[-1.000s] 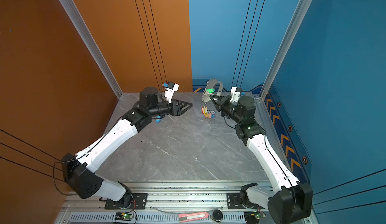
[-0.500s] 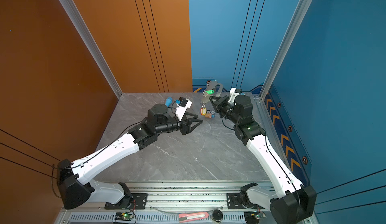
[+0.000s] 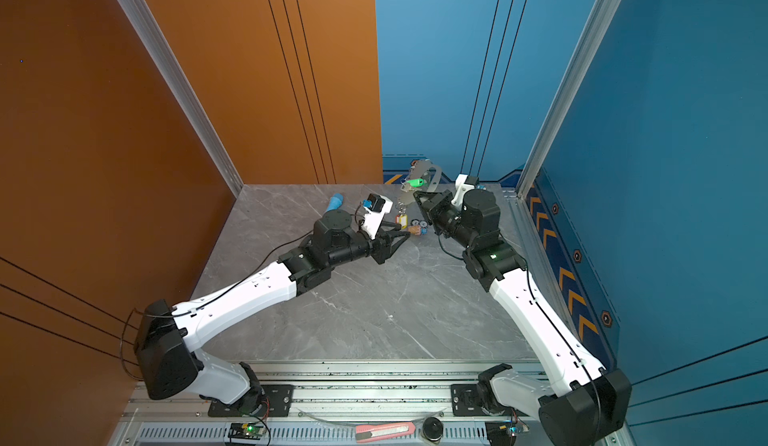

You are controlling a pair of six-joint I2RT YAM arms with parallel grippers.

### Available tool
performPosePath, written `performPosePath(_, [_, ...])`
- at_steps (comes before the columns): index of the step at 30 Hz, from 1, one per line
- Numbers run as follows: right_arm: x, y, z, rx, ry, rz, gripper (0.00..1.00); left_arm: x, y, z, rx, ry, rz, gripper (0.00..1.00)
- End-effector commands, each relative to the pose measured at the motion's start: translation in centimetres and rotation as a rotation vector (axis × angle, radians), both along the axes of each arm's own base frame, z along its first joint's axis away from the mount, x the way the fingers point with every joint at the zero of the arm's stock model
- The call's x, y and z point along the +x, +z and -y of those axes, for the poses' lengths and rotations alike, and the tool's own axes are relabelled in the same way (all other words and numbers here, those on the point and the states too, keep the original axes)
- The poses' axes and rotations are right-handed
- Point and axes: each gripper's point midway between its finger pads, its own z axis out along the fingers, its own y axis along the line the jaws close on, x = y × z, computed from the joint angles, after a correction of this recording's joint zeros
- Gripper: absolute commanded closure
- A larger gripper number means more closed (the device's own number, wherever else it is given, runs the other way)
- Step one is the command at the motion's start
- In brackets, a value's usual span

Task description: Remove the keys from the keyring

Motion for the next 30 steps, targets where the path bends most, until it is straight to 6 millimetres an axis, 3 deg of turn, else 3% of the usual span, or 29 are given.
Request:
performPosePath(1, [-1.0,3.6,0.5,0.02,-0.013,0.098,1.0,0.9,1.5,-0.3,0.004,0.043,0.046,0.59])
performPosePath(20, [-1.1,4.0,-0.1,0.055,0.013,0.108,1.0,3.6,0.4,-1.5,0.068,0.113,0.027,0.58])
performPosePath(30, [-1.1,4.1,-0.4,0.07,0.027,0.112,1.0,2.6,2.1,-0.1,-0.03,-0.014,0.019,0.61])
